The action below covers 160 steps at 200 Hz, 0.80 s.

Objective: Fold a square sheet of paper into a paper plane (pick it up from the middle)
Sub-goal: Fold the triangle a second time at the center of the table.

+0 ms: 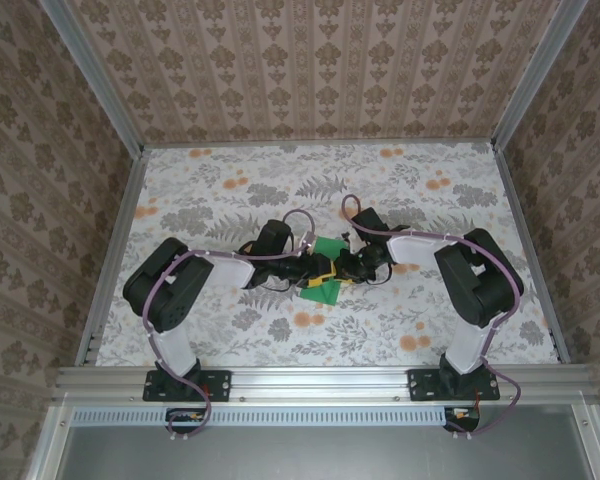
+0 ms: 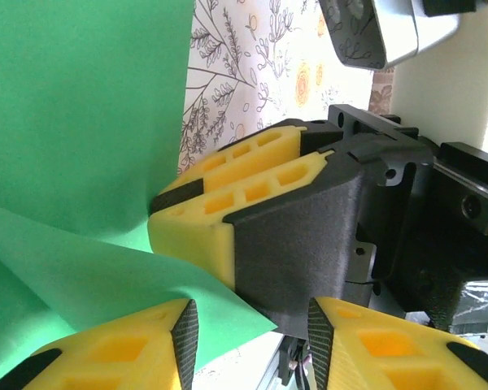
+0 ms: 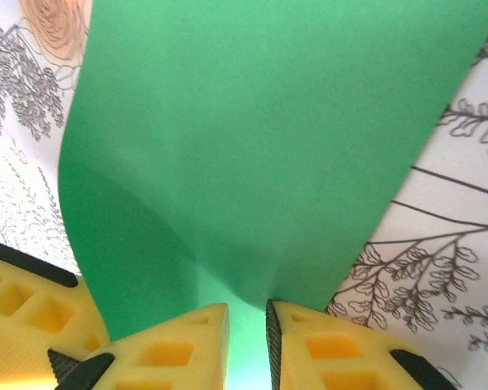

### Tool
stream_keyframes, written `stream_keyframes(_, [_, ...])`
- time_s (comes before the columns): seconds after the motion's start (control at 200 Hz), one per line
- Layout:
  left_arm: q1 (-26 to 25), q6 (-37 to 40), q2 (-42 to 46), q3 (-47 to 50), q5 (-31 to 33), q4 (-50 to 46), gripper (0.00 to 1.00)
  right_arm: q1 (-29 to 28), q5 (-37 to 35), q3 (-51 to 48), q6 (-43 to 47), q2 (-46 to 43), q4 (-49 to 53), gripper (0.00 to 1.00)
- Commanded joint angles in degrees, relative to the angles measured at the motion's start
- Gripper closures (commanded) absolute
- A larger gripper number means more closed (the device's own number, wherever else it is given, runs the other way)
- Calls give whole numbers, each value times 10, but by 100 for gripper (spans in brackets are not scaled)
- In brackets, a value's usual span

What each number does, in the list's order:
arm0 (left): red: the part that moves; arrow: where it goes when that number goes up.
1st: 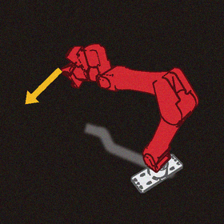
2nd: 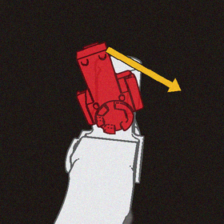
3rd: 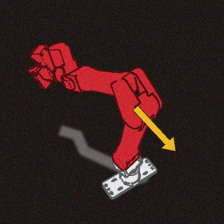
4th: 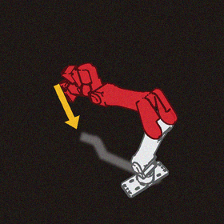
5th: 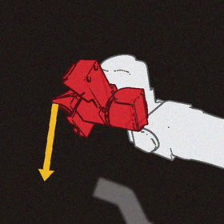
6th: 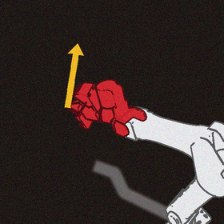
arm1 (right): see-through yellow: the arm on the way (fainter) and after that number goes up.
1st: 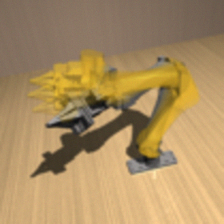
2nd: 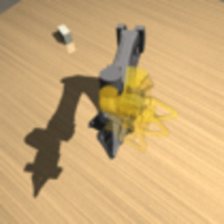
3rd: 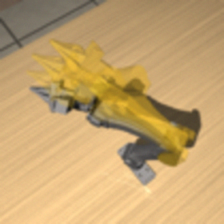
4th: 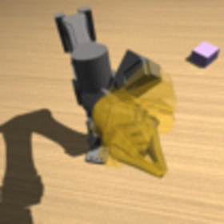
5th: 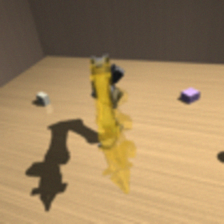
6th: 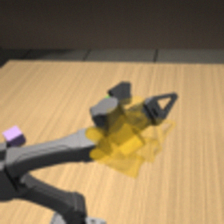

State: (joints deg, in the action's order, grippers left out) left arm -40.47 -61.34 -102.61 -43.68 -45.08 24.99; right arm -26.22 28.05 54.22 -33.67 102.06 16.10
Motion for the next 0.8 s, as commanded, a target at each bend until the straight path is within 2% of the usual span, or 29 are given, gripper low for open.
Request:
stream_keyframes(0.0, [1, -5, -4, -3, 2, 16, 59, 13, -14, -17, -19, -46, 19, 77])
stream_keyframes(0.19, [3, -5, -7, -2, 6, 14, 66, 23, -15, -41, -14, -85, 15, 78])
stream_keyframes(0.3, [2, -3, -8, -2, 7, 10, 73, 23, 15, -51, -18, -89, -9, 78])
stream_keyframes(0.505, [3, 0, -9, 2, 13, 3, 77, 22, 56, -62, -28, -92, -50, 70])
stream_keyframes(0.795, [4, 2, -16, 2, 15, 1, 83, 22, 30, -88, -33, -132, -65, 68])
